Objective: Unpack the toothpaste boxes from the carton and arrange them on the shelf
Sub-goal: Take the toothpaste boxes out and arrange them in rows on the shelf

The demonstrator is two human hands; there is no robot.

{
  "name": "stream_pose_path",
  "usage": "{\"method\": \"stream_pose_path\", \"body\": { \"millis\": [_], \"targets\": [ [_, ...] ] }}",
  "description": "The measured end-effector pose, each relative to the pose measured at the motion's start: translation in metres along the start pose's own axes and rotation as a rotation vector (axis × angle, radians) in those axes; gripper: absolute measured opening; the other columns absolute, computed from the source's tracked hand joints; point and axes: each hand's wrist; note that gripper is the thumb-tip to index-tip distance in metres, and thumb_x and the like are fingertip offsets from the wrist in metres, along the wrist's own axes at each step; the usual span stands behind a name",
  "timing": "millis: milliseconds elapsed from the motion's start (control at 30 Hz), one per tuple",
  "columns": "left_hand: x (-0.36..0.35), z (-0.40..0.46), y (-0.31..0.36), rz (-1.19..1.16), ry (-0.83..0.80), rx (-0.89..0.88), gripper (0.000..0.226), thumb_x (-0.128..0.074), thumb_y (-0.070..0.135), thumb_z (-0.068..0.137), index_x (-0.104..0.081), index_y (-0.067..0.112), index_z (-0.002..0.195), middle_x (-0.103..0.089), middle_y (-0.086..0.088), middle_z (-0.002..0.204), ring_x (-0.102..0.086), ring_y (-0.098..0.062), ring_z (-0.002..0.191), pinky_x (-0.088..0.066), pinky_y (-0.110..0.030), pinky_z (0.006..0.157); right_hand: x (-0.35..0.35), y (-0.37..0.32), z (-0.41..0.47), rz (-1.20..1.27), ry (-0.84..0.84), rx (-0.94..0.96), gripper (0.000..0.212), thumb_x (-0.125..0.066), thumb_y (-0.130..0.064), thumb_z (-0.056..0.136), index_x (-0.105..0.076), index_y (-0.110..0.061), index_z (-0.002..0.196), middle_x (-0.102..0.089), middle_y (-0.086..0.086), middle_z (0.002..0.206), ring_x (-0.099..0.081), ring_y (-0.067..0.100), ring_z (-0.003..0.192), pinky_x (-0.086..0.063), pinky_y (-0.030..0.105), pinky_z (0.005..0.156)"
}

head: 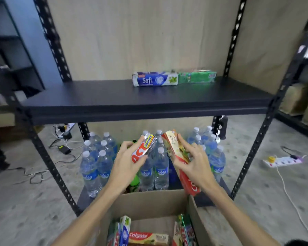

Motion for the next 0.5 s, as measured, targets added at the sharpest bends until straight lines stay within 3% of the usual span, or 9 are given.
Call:
{"method": "stream_pose_path", "body": {
  "millis": [100, 200, 300, 367, 500],
  "targets": [
    [0.029, 0.029, 0.039, 0.033, 0.013, -0.105, 0.065, -0.066, 0.030, 0.094, -0.038, 0.043, 0.151, -0.044, 0.013, 0.114, -0.053, -0.003, 0.098, -0.046, -0.025, 0.086, 0.046, -0.027, 0.035, -0.047, -0.007, 0.082, 0.080, -0.073, -0.034, 0.083, -0.035, -0.045, 0.152, -0.054, 0.002, 0.095, -0.042, 0.015, 0.092, -0.035, 0.027, 0.079],
    [0.056, 0.059, 0.072, 0.086, 0.029, -0.181, 0.065, -0.065, 0.032, 0.094, -0.037, 0.034, 0.153, -0.048, 0.013, 0.118, -0.052, -0.002, 0.103, -0.040, -0.018, 0.086, 0.088, -0.049, 0.072, -0.121, -0.028, 0.166, 0.078, -0.073, -0.033, 0.087, -0.034, -0.043, 0.153, -0.051, 0.000, 0.092, -0.041, 0.015, 0.091, -0.030, 0.013, 0.078],
    [0.079, 0.089, 0.097, 0.081, 0.015, -0.210, 0.065, -0.068, 0.033, 0.093, -0.037, 0.024, 0.149, -0.052, 0.013, 0.120, -0.055, 0.001, 0.102, -0.039, -0.013, 0.085, 0.126, -0.067, 0.108, -0.182, -0.056, 0.218, 0.074, -0.073, -0.036, 0.087, -0.037, -0.043, 0.152, -0.050, -0.004, 0.088, -0.039, 0.007, 0.088, -0.030, 0.009, 0.076],
    [0.091, 0.111, 0.110, 0.070, -0.031, -0.198, 0.054, -0.070, 0.032, 0.091, -0.037, 0.027, 0.134, -0.053, 0.015, 0.117, -0.057, 0.003, 0.101, -0.040, -0.012, 0.082, 0.146, -0.075, 0.132, -0.219, -0.106, 0.238, 0.072, -0.072, -0.037, 0.088, -0.037, -0.045, 0.151, -0.054, -0.002, 0.094, -0.041, 0.011, 0.090, -0.030, 0.012, 0.078],
    [0.098, 0.164, 0.122, 0.132, -0.153, -0.206, 0.034, -0.069, 0.031, 0.091, -0.046, 0.029, 0.115, -0.060, 0.013, 0.115, -0.059, -0.007, 0.106, -0.044, -0.024, 0.087, 0.166, -0.075, 0.179, -0.329, -0.214, 0.232, 0.064, -0.060, -0.051, 0.092, -0.033, -0.053, 0.151, -0.056, 0.001, 0.112, -0.041, 0.020, 0.108, -0.033, 0.036, 0.097]
  ]
}}
Point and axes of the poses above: each hand's wrist, its own z-axis towards the middle knuckle, its own x-axis out of the back of the hand, y = z × x
